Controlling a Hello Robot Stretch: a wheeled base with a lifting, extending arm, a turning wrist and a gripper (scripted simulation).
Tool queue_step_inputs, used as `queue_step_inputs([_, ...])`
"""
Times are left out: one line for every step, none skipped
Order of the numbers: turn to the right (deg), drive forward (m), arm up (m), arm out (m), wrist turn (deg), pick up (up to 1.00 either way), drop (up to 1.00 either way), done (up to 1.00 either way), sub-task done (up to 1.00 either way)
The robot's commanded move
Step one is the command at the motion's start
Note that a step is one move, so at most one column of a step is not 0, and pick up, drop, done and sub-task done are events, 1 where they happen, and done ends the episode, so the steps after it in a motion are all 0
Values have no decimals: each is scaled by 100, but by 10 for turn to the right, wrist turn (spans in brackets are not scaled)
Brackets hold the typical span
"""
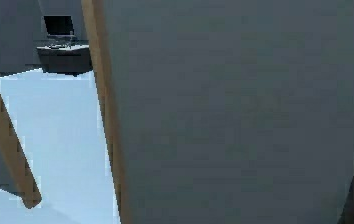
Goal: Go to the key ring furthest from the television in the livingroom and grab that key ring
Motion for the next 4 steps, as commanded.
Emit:
queue_step_inputs([-420,0,0,0,0,0,0,0,0])
queue_step_inputs([0,75,0,0,0,0,0,0,0])
queue_step_inputs([-210,0,0,0,0,0,0,0,0])
queue_step_inputs([-30,0,0,0,0,0,0,0,0])
